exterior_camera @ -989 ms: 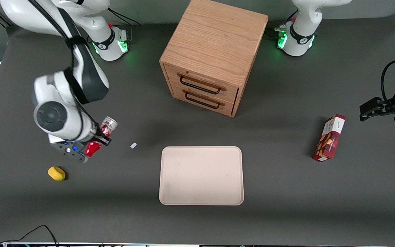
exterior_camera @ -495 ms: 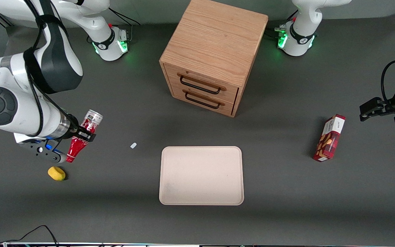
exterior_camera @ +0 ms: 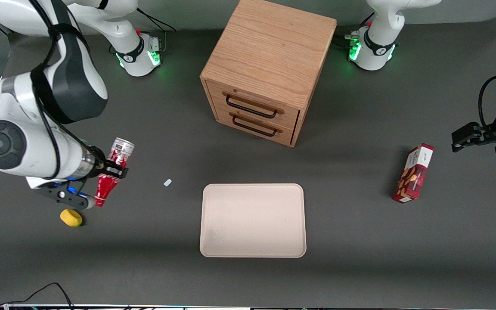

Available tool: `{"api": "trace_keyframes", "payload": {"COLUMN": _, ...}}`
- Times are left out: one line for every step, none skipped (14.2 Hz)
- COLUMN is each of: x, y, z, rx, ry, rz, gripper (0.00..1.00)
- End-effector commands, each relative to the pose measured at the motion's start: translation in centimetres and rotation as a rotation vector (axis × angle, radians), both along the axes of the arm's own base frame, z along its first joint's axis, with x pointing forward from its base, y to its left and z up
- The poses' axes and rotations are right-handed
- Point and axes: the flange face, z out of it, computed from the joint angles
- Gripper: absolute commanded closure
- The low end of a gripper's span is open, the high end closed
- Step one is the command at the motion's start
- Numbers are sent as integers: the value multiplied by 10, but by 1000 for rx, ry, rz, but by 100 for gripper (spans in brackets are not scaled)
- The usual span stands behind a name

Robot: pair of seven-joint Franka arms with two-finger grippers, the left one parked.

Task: Place coke bottle on tray
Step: 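Carry the upright bottle over the cream tray with the right gripper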

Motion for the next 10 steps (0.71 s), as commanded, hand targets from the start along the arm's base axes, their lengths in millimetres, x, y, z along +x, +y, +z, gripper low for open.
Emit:
{"api": "trace_keyframes", "payload": {"x": 14, "y": 32, "z": -17, "rx": 19, "ry": 10, "rz": 15, "gripper": 100}}
{"api": "trace_keyframes", "payload": {"x": 13, "y": 50, "z": -26, "rx": 12, "ry": 7, "rz": -1, "gripper": 100}}
{"api": "trace_keyframes", "payload": {"x": 17, "y": 62, "z": -40, "rx": 11, "ry": -8, "rz": -23, "gripper": 100}}
{"api": "trace_keyframes", "payload": {"x": 19, "y": 75, "z": -50, "rx": 17, "ry": -22, "rz": -13, "gripper": 100}}
{"api": "trace_keyframes", "payload": {"x": 18, "y": 92, "z": -63, "rx": 25, "ry": -27, "rz": 0, "gripper": 100}}
{"api": "trace_keyframes", "payload": {"x": 19, "y": 98, "z": -70, "rx": 30, "ry": -31, "rz": 7, "gripper": 100}}
{"api": "trace_keyframes", "payload": {"x": 18, "y": 112, "z": -80, "rx": 36, "ry": -37, "rz": 32, "gripper": 100}}
{"api": "trace_keyframes", "payload": {"x": 21, "y": 120, "z": -91, "rx": 44, "ry": -47, "rz": 41, "gripper": 100}}
{"api": "trace_keyframes", "payload": {"x": 24, "y": 124, "z": -103, "rx": 56, "ry": -59, "rz": 58, "gripper": 100}}
{"api": "trace_keyframes", "payload": {"x": 22, "y": 141, "z": -116, "rx": 67, "ry": -68, "rz": 99, "gripper": 100}}
